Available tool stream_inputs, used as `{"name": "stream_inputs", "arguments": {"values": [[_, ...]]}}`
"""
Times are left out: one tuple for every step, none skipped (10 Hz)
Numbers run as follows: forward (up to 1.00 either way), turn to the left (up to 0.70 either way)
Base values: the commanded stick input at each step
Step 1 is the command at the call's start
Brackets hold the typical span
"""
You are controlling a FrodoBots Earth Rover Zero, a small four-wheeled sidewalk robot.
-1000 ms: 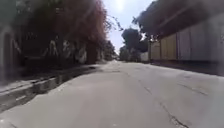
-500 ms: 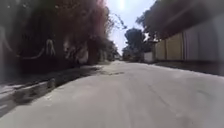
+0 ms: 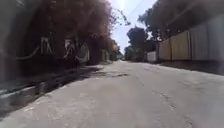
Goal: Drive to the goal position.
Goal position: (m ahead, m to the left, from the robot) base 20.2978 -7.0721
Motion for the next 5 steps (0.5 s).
{"name": "stream_inputs", "arguments": {"values": [[1.00,0.02],[1.00,0.02],[1.00,0.02],[1.00,0.02],[1.00,-0.34]]}}
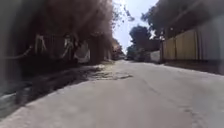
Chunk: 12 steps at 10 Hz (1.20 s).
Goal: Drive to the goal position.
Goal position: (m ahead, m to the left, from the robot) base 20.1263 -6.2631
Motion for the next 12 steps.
{"name": "stream_inputs", "arguments": {"values": [[1.00,-0.38],[1.00,-0.38],[1.00,-0.34],[1.00,-0.16],[1.00,0.02],[1.00,0.02],[1.00,0.02],[1.00,0.02],[1.00,0.02],[1.00,0.02],[1.00,-0.03],[1.00,-0.16]]}}
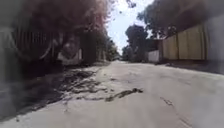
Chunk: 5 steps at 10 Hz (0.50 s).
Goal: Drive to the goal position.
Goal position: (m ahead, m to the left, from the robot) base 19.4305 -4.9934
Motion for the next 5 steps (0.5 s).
{"name": "stream_inputs", "arguments": {"values": [[1.00,-0.38],[1.00,-0.33],[1.00,-0.17],[1.00,0.02],[1.00,0.02]]}}
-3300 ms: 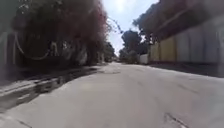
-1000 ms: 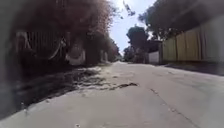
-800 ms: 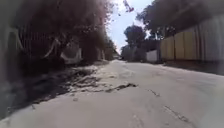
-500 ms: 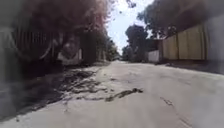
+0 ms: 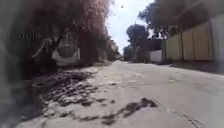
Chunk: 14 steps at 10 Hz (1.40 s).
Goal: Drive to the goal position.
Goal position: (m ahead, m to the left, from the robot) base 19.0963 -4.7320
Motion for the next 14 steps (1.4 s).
{"name": "stream_inputs", "arguments": {"values": [[1.00,0.02],[1.00,0.02],[1.00,-0.14],[1.00,-0.31],[1.00,-0.24],[1.00,0.02],[1.00,0.02],[1.00,0.02],[1.00,0.02],[1.00,0.02],[1.00,0.27],[1.00,0.20],[1.00,0.04],[1.00,0.02]]}}
